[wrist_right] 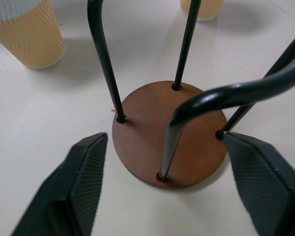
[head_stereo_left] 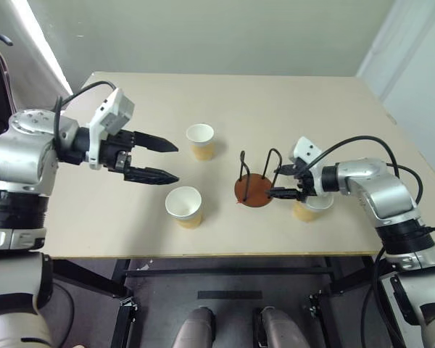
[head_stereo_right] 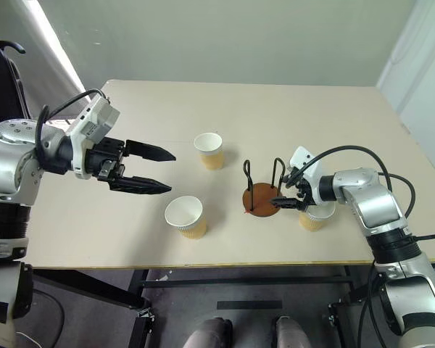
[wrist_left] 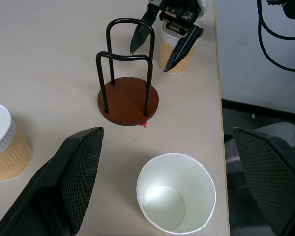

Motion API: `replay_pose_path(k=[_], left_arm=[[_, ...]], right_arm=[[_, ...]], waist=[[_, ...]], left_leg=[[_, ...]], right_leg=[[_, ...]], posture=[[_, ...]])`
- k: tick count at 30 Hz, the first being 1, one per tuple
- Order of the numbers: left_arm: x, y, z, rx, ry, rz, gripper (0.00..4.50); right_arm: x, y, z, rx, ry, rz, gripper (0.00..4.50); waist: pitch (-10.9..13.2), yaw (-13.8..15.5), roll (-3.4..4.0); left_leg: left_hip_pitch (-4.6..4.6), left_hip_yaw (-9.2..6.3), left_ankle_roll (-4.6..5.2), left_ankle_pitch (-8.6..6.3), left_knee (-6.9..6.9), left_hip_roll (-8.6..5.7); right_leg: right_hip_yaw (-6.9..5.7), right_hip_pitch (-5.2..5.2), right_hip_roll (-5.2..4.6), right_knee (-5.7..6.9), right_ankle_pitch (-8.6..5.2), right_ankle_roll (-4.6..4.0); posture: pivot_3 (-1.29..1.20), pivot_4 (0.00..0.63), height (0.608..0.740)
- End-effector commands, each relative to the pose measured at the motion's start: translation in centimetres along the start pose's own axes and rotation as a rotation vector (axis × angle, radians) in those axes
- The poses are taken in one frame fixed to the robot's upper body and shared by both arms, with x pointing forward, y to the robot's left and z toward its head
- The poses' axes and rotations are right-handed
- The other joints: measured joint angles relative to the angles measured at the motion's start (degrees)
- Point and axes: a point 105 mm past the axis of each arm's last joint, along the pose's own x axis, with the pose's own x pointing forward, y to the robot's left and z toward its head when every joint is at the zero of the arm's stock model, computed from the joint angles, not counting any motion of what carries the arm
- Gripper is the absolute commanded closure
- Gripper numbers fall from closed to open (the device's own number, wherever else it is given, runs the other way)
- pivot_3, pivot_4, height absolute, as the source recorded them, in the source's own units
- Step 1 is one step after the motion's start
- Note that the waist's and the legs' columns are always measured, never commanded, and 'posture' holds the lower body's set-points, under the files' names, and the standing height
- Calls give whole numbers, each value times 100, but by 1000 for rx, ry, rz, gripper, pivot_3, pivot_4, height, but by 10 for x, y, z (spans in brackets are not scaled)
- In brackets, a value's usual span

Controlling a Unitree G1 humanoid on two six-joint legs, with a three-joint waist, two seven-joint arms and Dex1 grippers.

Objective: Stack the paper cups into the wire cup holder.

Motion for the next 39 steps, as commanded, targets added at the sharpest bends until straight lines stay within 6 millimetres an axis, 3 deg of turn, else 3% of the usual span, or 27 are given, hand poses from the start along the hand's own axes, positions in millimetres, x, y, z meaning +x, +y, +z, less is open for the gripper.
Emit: replay_pose_path(k=[1, 5, 14, 26, 32, 35, 39], left_arm=[[-1, -4, 9, 43, -15, -20, 0], [-1, -3, 10, 44, -20, -18, 0], [1, -1, 10, 46, -33, -8, 0], [6, 9, 13, 28, -74, 22, 0], [4, 12, 13, 45, -63, 28, 0], [6, 12, 13, 50, -69, 15, 0], [8, 11, 12, 50, -69, 8, 0]], right_arm=[[-11, -5, 20, -6, -60, -21, 819], [-18, -11, 34, 29, -107, -41, 819], [-35, -22, 46, 19, -111, -104, 819], [-79, 0, 78, -42, -134, -54, 819], [-95, 21, 61, -133, -33, 27, 819], [-101, 31, 36, -223, 98, 65, 819], [-101, 32, 18, -313, 187, 75, 819]], waist=[[0, 0, 0], [0, -2, 0], [0, 8, 0], [0, 20, 0], [0, 22, -1], [-1, 44, -1], [-1, 37, -2]], left_leg=[[0, 0, 0, 0, 0, 0], [0, 1, 0, 0, 0, 0], [-1, 0, 1, 1, 2, 0], [-7, 1, 3, 2, 2, -1], [-4, 1, 4, 2, 1, -1], [-8, 2, 9, 4, 3, -2], [-4, 8, 11, 3, 7, -2]], right_leg=[[0, 0, 0, 0, 0, 0], [0, 0, 0, 0, 0, 1], [0, 1, 0, 0, 0, 0], [0, 2, 0, -4, -4, 6], [0, 6, 0, -2, -12, 10], [4, 8, 0, -4, -14, 15], [10, 9, 0, 0, -12, 23]], posture=[[0, 150, 740], [0, 150, 740], [0, 150, 740], [0, 150, 740], [0, 150, 740], [0, 150, 740], [0, 150, 740]])
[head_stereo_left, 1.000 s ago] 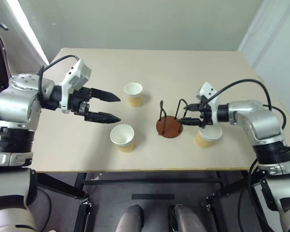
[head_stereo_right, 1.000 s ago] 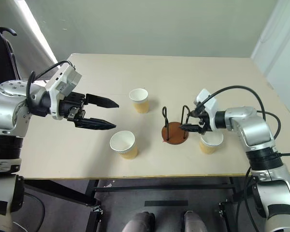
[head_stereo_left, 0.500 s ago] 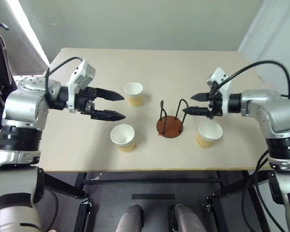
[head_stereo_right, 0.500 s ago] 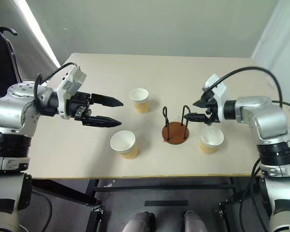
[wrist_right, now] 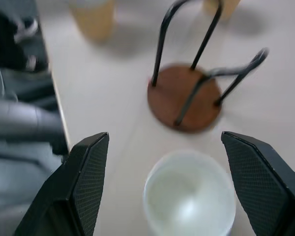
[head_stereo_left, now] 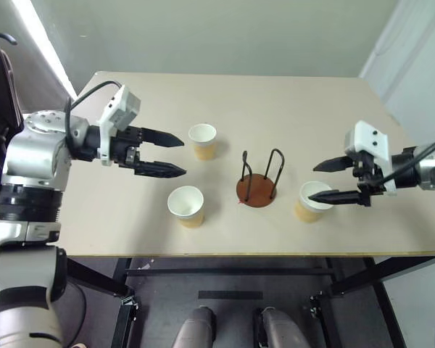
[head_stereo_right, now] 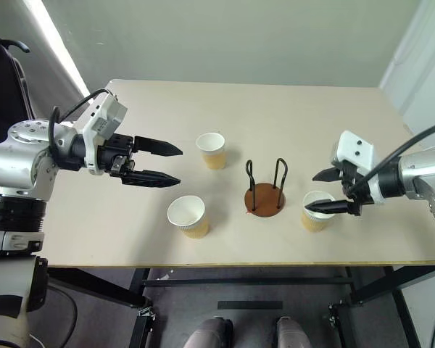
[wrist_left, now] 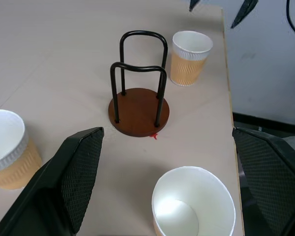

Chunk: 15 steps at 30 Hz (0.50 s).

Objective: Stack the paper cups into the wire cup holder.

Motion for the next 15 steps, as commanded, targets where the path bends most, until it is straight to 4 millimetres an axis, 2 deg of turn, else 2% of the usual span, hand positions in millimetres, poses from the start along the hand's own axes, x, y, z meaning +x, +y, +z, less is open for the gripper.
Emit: replay_pose_path(k=[1, 15], left_arm=[[-2, -2, 11, 49, -14, -8, 0], [-4, -3, 10, 43, -7, -7, 0]], right_arm=[[-1, 4, -3, -132, 58, 6, 819], [29, 16, -50, -264, 217, 91, 819]], waist=[[0, -6, 0], [0, -10, -1]], left_leg=[[1, 1, 0, 0, 1, 1], [7, 7, 15, -3, 16, 1]], right_leg=[[0, 1, 0, 0, 2, 3], [7, 13, 0, -4, 17, 34]], posture=[[0, 150, 740], [0, 150, 740]])
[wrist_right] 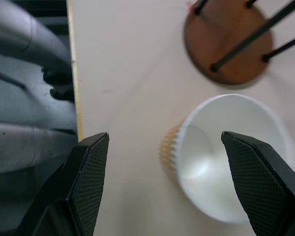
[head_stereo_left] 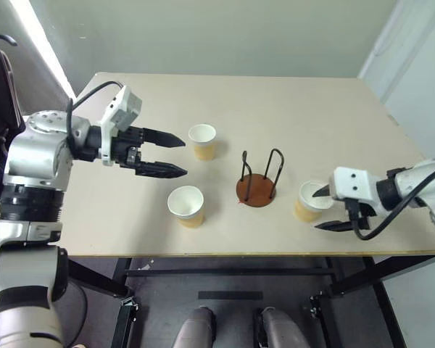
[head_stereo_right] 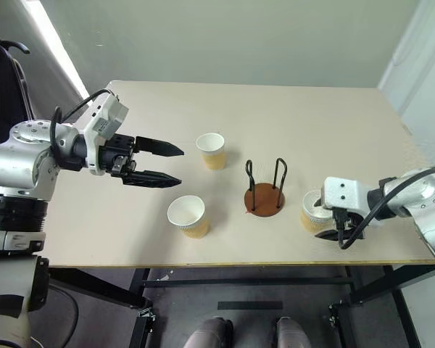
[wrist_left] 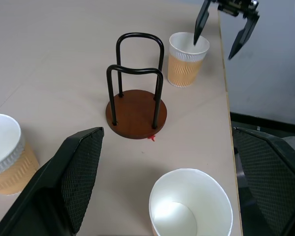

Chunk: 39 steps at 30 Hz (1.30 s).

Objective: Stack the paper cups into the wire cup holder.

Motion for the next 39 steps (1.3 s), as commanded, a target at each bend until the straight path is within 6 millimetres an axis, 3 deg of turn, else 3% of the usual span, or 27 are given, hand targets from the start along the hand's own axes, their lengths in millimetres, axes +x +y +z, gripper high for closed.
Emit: replay_pose_path(k=[1, 4, 13, 20, 24, 29, 33, 39], left_arm=[[-4, -3, 10, 43, -7, -5, 0], [-4, -3, 10, 43, -6, -5, 0], [-5, -2, 8, 42, 3, 0, 0], [-6, -1, 8, 45, 9, 4, 0], [-6, -1, 9, 50, 9, 4, 0], [-7, 0, 11, 56, 12, 3, 0], [-9, 0, 11, 56, 15, 7, 0], [-11, -1, 11, 55, 15, 15, 0]], right_arm=[[6, 0, -8, -74, 54, -3, 819], [8, -4, -10, -84, 58, -6, 1407], [-5, -23, 2, -21, -9, -62, 4465], [-41, -52, 22, -26, -69, -210, 4465], [-68, -82, 43, -84, -101, -352, 4465], [-85, -101, 75, -173, -161, -423, 4465], [-82, -101, 103, -241, -233, -403, 4465], [-62, -88, 106, -265, -238, -314, 4465]], waist=[[0, -1, 0], [0, -4, 0], [0, -2, 0], [0, -10, 0], [0, -18, 0], [0, -17, 1], [1, -31, 1], [1, -14, 1]], left_leg=[[2, 0, 4, -3, 5, 0], [1, 0, 8, -5, 14, 0], [6, 1, 10, -6, 19, 0], [7, 2, 10, -7, 18, 0], [11, 3, 10, -7, 17, 0], [16, 2, 11, -8, 9, 0], [15, 3, 11, -9, 5, 0], [11, 2, 12, -11, -2, -1]], right_leg=[[0, 4, 0, 0, 0, 0], [0, 7, 0, 0, 2, 4], [0, 15, 0, -1, 2, 4], [1, 15, 0, -4, -13, -22], [3, 15, 0, -2, -18, -31], [3, 15, 0, 0, -19, -32], [4, 8, 0, 0, -19, -32], [3, 8, -1, -6, -25, -43]], posture=[[0, 150, 740], [0, 150, 740], [0, 150, 740], [0, 150, 740], [0, 150, 740], [0, 150, 740], [0, 150, 740], [0, 150, 740]])
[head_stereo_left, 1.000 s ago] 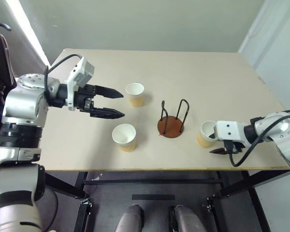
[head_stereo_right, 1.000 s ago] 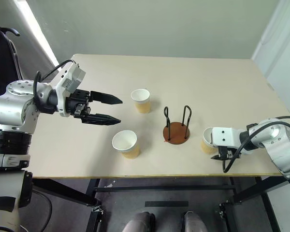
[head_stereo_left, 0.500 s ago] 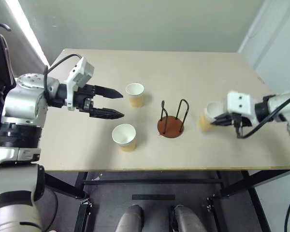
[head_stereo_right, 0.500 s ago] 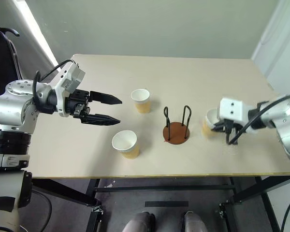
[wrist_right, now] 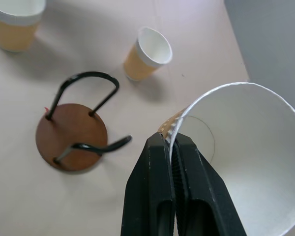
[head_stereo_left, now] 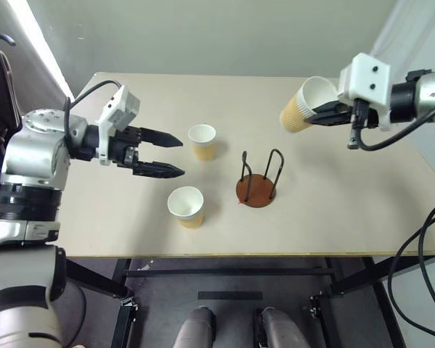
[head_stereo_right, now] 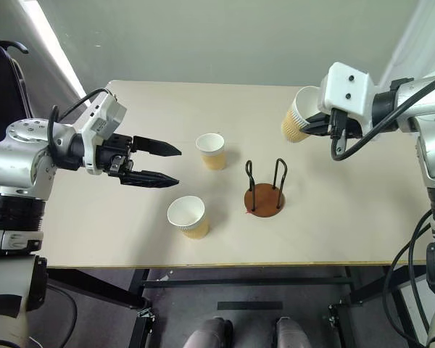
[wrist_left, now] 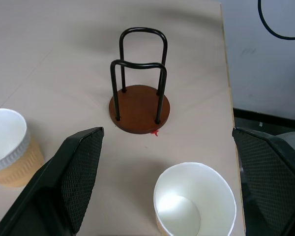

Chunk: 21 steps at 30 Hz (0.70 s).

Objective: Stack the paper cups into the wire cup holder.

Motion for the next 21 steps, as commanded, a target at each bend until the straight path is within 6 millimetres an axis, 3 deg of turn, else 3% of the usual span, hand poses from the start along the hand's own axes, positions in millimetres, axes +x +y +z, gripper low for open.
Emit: replay_pose_path(k=[1, 7, 16, 21], left_arm=[[-7, -2, 12, 48, -7, 6, 0], [-7, -2, 12, 48, -8, 7, 0], [-6, -2, 14, 51, -14, 4, 0], [-6, -2, 14, 50, -16, 4, 0]], right_arm=[[3, 7, 6, -31, -13, 30, 4465], [15, 23, 1, -28, -9, 93, 4465], [27, 33, 16, -20, -79, 133, 4465], [34, 40, 14, -23, -73, 161, 4465]], waist=[[0, 0, 0], [0, -11, 0], [0, -14, 0], [0, -14, 0]], left_leg=[[0, 0, 0, 0, 0, 0], [2, 1, -1, 0, -2, 1], [2, 1, -1, 1, -1, 1], [3, 1, -1, 0, -1, 1]], right_leg=[[0, 0, 0, -1, 0, 0], [0, 0, 0, 2, 0, 1], [0, 0, 0, 1, 0, -1], [0, 0, 0, 1, -2, -3]], posture=[[0, 150, 740], [0, 150, 740], [0, 150, 740], [0, 150, 740]])
